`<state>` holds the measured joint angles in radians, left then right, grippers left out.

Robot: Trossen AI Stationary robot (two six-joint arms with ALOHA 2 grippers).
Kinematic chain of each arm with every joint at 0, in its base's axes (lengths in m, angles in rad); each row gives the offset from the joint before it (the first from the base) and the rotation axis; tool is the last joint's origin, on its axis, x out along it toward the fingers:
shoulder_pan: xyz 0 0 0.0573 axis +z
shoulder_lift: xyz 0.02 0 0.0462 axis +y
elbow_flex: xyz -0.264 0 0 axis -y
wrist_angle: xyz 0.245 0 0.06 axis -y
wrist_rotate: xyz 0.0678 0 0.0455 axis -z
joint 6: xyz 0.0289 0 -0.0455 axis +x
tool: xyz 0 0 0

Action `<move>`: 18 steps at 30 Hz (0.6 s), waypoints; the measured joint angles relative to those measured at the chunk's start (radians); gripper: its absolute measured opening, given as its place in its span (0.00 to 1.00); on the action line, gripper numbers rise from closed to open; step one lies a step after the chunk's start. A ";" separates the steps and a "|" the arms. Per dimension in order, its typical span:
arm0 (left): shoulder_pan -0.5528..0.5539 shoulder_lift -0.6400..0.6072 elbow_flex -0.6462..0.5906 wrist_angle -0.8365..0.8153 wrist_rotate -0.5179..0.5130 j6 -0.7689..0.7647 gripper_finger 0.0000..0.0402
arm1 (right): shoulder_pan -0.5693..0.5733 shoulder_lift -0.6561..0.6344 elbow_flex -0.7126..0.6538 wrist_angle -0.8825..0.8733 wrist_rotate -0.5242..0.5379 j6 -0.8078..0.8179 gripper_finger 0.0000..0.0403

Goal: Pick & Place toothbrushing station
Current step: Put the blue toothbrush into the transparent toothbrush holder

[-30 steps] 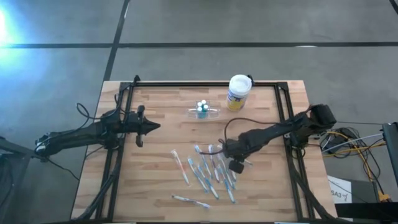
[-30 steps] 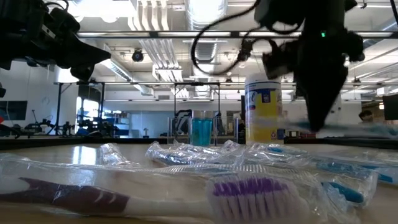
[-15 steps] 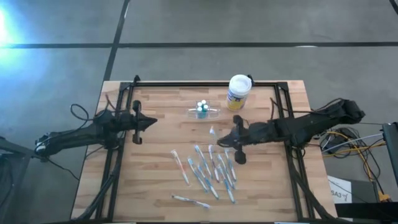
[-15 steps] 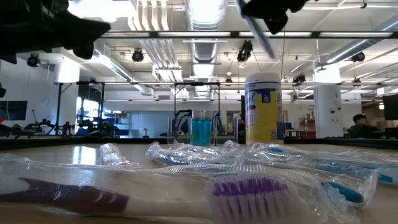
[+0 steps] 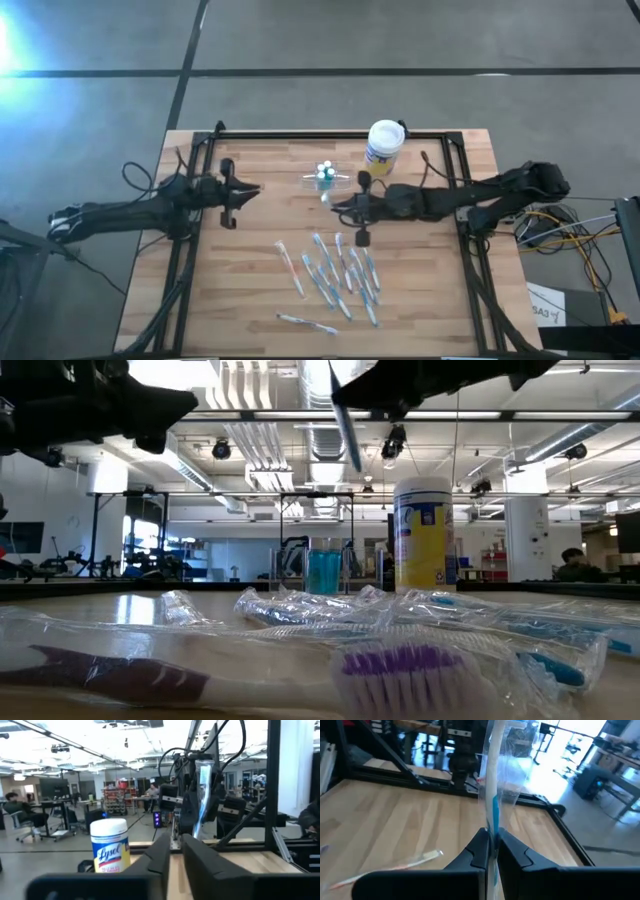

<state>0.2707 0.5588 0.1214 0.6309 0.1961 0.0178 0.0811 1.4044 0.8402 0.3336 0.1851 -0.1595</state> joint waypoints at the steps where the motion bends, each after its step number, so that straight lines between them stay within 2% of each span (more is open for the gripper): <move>1: 0.000 0.027 0.010 0.011 0.005 0.004 0.20 | -0.004 0.021 0.016 -0.001 -0.011 -0.011 0.03; 5: -0.002 0.136 0.059 0.074 0.076 0.018 0.37 | -0.027 0.100 0.083 0.023 -0.108 -0.091 0.03; 9: -0.017 0.225 0.116 0.098 0.155 0.018 0.49 | -0.049 0.161 0.153 0.025 -0.126 -0.150 0.03; 12: -0.021 0.274 0.167 0.122 0.155 0.019 0.53 | -0.061 0.204 0.198 0.021 -0.134 -0.180 0.03; 18: -0.042 0.355 0.240 0.120 0.189 0.020 0.54 | -0.079 0.264 0.269 0.017 -0.138 -0.189 0.03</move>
<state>0.2289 0.9139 0.3616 0.7506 0.3851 0.0373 0.0025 1.6685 1.1089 0.3507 0.0475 -0.3481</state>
